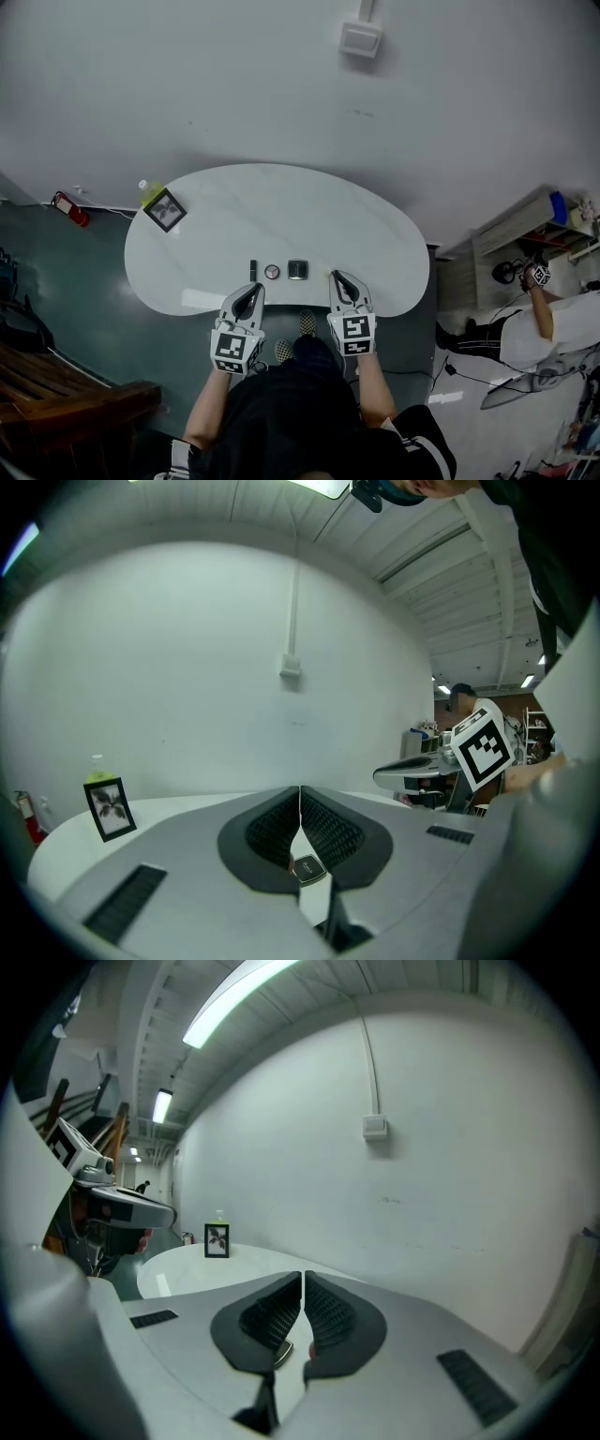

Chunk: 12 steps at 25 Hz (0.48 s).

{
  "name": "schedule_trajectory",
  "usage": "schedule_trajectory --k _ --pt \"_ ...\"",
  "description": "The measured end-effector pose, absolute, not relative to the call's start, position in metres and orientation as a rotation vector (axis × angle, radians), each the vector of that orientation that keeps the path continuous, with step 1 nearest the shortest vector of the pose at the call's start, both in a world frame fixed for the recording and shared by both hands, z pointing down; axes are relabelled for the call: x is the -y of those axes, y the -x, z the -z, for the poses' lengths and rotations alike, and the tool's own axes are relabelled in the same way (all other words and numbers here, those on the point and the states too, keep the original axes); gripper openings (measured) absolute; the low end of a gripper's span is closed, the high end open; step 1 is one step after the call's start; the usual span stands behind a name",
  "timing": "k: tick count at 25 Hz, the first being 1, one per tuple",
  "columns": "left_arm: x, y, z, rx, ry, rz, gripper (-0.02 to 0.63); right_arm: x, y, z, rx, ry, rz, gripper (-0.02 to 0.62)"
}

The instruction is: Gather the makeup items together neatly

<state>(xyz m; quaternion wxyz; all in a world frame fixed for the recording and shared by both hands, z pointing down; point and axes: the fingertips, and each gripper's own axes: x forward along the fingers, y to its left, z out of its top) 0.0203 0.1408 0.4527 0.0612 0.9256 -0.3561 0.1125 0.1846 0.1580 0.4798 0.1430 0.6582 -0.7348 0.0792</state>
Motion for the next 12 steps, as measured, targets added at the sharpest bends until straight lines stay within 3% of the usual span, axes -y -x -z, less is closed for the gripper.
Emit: schedule_trajectory --k 12 --pt "-0.155 -0.013 -0.435 1.108 -2.819 -0.308 0.02 -0.187 -0.171 -0.462 2.163 -1.895 -0.191 0.037"
